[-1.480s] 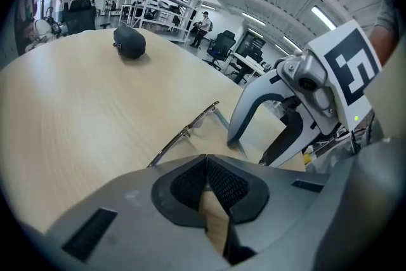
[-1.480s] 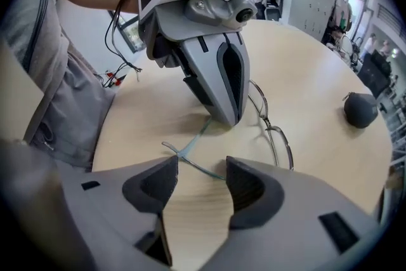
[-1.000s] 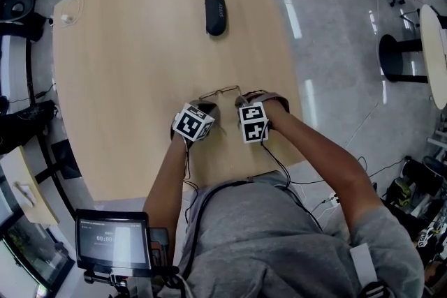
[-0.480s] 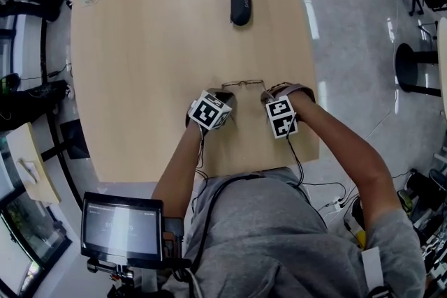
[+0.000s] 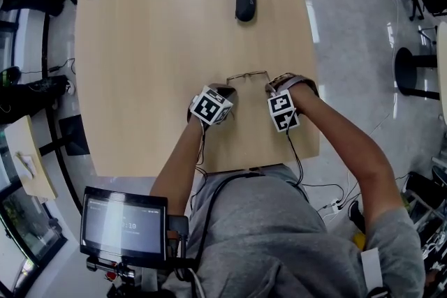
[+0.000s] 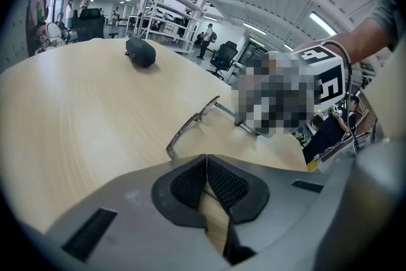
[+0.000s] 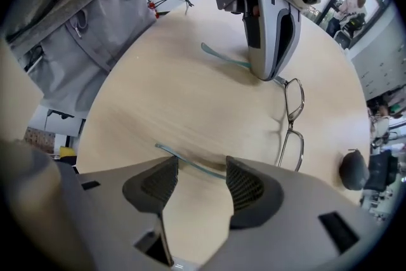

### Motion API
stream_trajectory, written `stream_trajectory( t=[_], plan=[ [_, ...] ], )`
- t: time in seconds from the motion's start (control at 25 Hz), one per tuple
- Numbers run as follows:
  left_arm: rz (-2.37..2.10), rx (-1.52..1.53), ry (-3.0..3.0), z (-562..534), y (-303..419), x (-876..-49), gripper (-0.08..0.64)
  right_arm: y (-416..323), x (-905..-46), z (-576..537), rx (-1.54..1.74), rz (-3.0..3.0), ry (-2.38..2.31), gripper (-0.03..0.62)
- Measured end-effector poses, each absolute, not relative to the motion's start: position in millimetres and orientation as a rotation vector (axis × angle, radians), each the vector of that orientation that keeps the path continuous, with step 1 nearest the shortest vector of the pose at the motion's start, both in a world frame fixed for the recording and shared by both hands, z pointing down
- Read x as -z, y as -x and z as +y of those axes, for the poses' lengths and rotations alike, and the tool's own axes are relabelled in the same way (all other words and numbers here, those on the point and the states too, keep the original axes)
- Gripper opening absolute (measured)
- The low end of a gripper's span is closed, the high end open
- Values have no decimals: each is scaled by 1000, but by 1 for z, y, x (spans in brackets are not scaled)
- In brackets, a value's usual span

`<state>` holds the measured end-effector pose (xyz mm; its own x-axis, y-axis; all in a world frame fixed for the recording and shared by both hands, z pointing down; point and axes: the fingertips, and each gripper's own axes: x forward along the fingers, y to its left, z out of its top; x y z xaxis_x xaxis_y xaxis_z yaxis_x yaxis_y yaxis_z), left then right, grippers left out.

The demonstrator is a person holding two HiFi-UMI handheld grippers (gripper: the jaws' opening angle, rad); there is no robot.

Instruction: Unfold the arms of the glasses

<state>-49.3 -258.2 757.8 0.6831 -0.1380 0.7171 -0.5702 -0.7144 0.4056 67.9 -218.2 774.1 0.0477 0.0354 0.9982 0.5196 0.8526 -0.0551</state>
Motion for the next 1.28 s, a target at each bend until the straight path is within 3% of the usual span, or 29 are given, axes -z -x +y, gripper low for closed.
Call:
stream_trajectory(
  t=[0.72,1.28],
  plan=[
    [-517,-1021,-2311,-236,77,-756,6,-67,-765,-221,372,-1545,297,236],
    [-750,-718,-2503,-246,106,-638,6,-10,-661,-225,196,-1898,-236,236]
  ],
)
